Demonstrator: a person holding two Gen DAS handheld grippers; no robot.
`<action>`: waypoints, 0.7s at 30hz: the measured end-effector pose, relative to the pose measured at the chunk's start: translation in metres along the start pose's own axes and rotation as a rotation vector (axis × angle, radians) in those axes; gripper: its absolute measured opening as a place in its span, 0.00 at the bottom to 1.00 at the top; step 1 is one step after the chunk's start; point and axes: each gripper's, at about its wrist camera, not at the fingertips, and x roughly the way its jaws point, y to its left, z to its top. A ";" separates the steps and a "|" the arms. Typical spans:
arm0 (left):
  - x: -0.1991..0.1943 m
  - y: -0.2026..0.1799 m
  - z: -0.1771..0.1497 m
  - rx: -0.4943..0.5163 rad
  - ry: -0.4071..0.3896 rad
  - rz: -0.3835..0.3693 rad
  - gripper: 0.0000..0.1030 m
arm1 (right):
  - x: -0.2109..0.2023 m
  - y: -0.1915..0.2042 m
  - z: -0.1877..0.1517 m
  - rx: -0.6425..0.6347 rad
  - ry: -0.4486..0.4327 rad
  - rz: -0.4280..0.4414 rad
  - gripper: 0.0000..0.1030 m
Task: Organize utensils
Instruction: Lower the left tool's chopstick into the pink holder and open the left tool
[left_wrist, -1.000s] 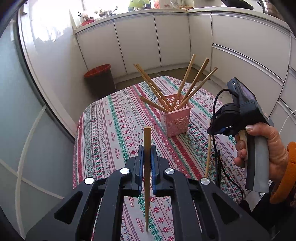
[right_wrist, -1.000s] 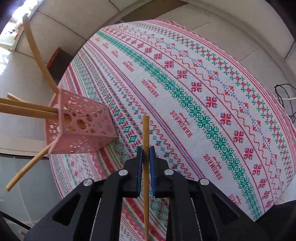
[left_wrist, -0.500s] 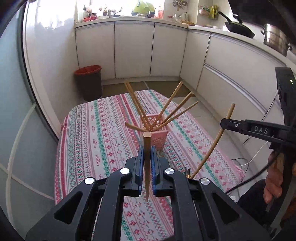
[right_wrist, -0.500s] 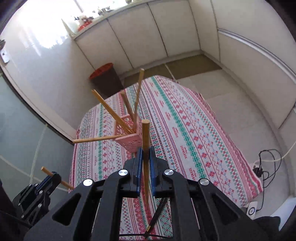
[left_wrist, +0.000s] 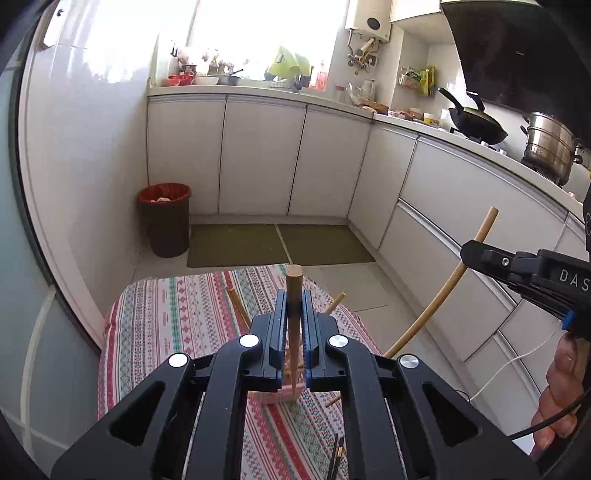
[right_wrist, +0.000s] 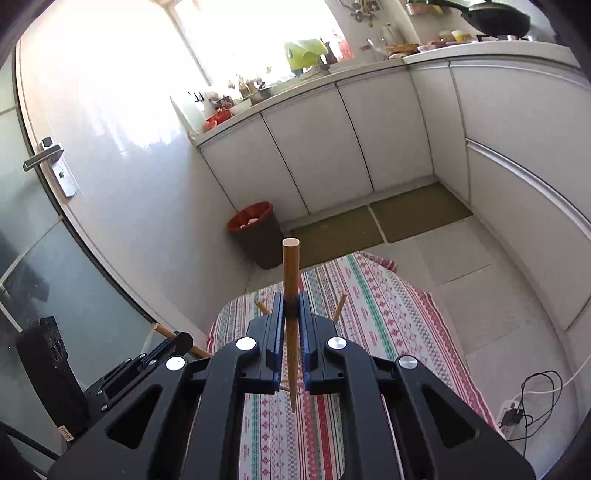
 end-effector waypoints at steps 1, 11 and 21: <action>0.005 -0.001 0.003 0.005 -0.003 0.006 0.06 | 0.004 0.001 0.005 -0.005 -0.012 -0.004 0.08; 0.069 0.012 -0.003 -0.012 0.068 0.058 0.07 | 0.071 0.002 0.007 -0.047 0.011 -0.033 0.08; 0.053 0.037 0.000 -0.094 0.011 0.086 0.42 | 0.119 0.008 -0.007 -0.091 0.039 -0.058 0.08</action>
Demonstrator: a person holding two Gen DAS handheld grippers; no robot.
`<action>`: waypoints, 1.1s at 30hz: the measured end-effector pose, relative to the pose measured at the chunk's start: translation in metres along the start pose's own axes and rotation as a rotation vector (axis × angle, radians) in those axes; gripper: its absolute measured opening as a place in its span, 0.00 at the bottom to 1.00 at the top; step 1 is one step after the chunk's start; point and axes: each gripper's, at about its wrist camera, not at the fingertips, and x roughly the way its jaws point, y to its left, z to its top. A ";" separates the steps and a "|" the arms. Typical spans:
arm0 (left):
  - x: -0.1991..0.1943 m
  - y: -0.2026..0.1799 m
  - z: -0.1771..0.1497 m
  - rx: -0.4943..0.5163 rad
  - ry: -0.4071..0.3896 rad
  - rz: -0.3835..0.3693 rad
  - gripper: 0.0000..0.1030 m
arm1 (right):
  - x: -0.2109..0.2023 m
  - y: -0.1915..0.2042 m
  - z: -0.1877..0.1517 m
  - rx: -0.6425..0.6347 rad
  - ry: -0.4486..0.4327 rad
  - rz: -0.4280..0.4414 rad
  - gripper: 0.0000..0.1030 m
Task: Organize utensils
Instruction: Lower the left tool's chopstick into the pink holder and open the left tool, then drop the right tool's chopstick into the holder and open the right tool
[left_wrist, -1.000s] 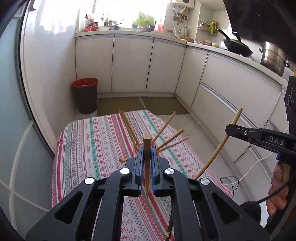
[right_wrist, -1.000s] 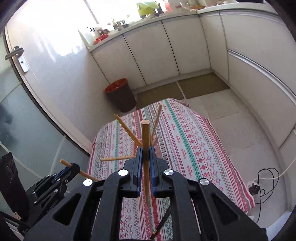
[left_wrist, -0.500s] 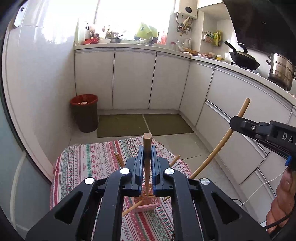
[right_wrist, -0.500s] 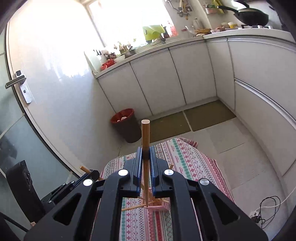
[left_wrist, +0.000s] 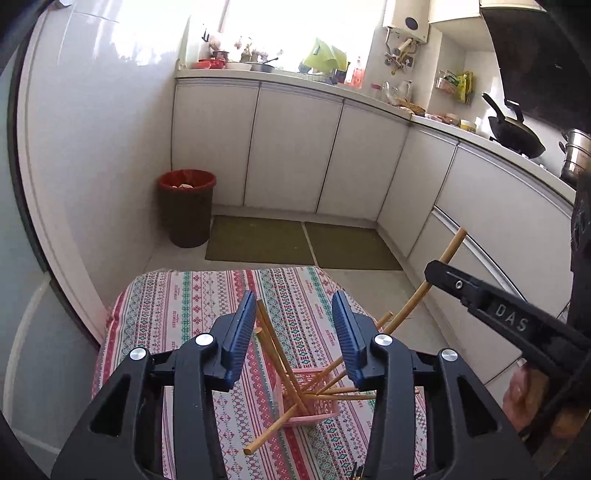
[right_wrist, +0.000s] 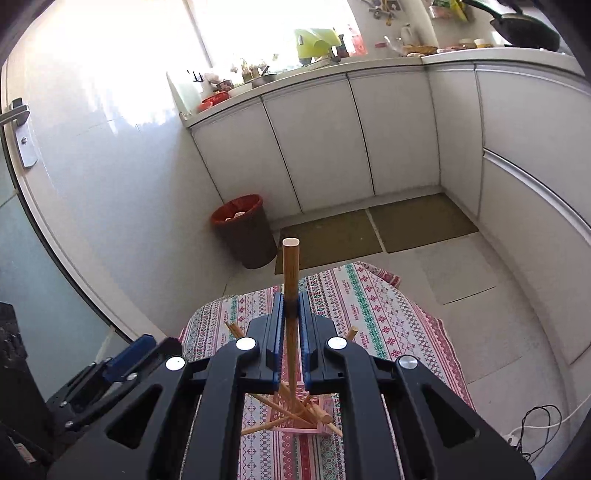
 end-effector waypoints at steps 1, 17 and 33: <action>-0.002 0.001 0.001 -0.004 -0.002 -0.001 0.42 | 0.002 -0.001 -0.001 0.004 0.002 0.001 0.08; -0.034 0.001 -0.005 -0.013 -0.022 0.021 0.61 | -0.026 -0.002 -0.011 0.013 -0.010 -0.014 0.38; -0.061 -0.022 -0.047 0.059 0.063 0.122 0.86 | -0.084 -0.022 -0.062 -0.032 -0.019 -0.205 0.79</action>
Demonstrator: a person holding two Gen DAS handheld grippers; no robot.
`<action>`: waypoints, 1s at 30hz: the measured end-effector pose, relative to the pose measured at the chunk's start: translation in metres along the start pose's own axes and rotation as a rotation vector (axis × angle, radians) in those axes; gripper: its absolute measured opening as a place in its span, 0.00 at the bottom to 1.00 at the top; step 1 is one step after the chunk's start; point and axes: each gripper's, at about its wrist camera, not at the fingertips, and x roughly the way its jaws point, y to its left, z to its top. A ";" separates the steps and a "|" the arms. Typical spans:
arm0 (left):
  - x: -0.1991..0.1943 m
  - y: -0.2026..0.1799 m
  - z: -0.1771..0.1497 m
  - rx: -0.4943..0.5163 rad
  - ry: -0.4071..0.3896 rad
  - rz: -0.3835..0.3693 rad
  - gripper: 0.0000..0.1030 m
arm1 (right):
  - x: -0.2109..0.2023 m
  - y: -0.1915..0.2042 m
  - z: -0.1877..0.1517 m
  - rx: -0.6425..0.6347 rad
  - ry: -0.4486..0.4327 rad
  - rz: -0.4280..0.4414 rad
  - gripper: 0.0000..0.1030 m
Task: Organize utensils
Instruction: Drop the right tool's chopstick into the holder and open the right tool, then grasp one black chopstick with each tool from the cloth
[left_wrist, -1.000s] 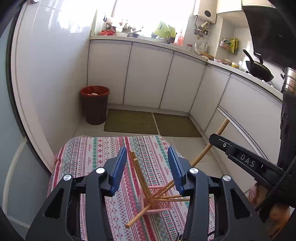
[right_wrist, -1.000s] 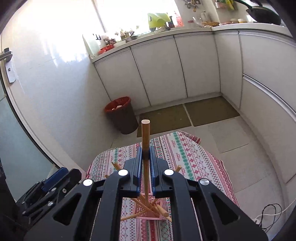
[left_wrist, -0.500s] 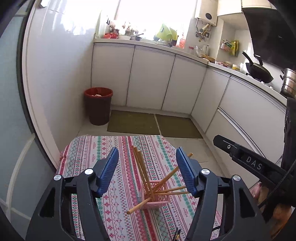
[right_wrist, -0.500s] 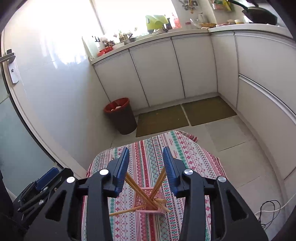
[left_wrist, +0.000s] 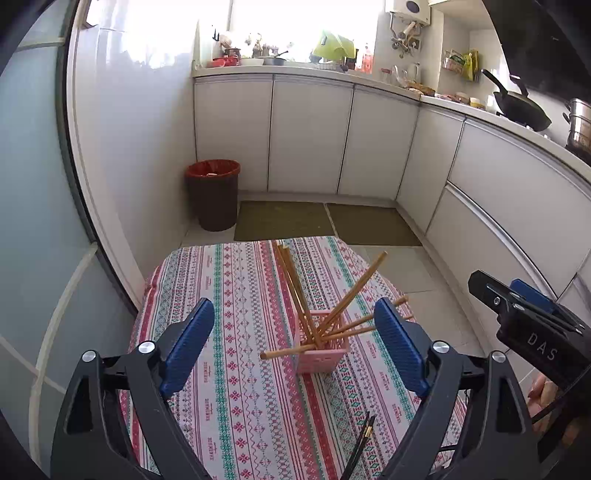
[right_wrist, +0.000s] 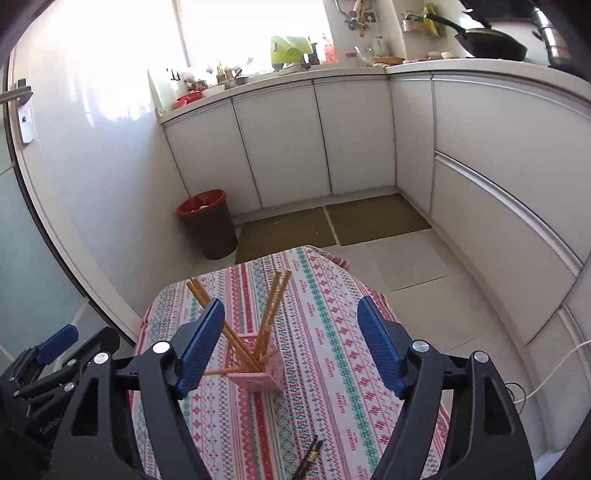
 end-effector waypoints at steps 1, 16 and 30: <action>0.001 -0.003 -0.005 0.012 0.017 0.006 0.89 | -0.002 -0.003 -0.007 -0.008 0.007 -0.033 0.84; 0.115 -0.050 -0.129 0.060 0.610 -0.107 0.93 | 0.037 -0.115 -0.138 -0.012 0.371 -0.255 0.93; 0.206 -0.071 -0.176 -0.049 0.798 -0.079 0.46 | 0.064 -0.165 -0.172 0.234 0.505 -0.122 0.93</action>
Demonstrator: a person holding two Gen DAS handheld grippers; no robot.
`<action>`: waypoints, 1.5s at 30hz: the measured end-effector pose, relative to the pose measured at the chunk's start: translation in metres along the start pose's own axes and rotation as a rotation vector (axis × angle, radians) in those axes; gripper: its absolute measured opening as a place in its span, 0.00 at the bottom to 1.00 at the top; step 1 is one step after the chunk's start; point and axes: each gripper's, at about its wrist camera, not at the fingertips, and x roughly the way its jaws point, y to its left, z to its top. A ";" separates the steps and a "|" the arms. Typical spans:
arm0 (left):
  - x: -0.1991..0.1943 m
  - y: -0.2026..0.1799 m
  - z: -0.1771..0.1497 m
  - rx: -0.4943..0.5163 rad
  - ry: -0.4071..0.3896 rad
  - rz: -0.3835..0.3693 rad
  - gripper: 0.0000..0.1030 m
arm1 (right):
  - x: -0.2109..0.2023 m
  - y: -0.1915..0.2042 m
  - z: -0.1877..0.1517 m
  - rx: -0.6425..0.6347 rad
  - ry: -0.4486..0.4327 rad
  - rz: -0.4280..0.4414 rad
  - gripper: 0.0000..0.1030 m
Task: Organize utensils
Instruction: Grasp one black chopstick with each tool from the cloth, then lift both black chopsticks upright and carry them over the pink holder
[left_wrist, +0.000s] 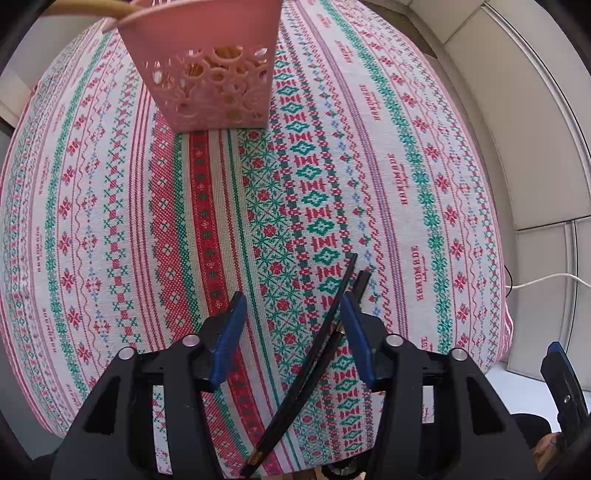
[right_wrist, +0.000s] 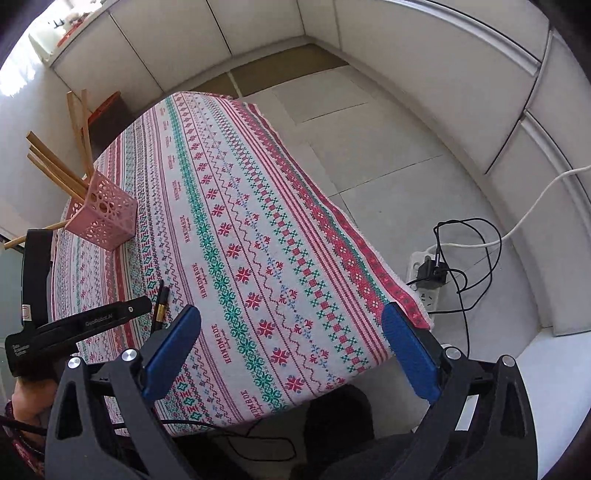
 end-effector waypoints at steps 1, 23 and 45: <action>0.002 0.000 0.000 0.005 0.005 0.004 0.46 | 0.000 0.001 0.001 -0.006 0.001 -0.002 0.93; 0.024 -0.032 -0.001 0.244 -0.058 0.094 0.03 | 0.020 0.028 0.001 -0.066 0.041 -0.054 0.93; -0.143 0.082 -0.055 0.138 -0.484 0.153 0.03 | 0.104 0.181 -0.031 -0.169 0.190 -0.091 0.07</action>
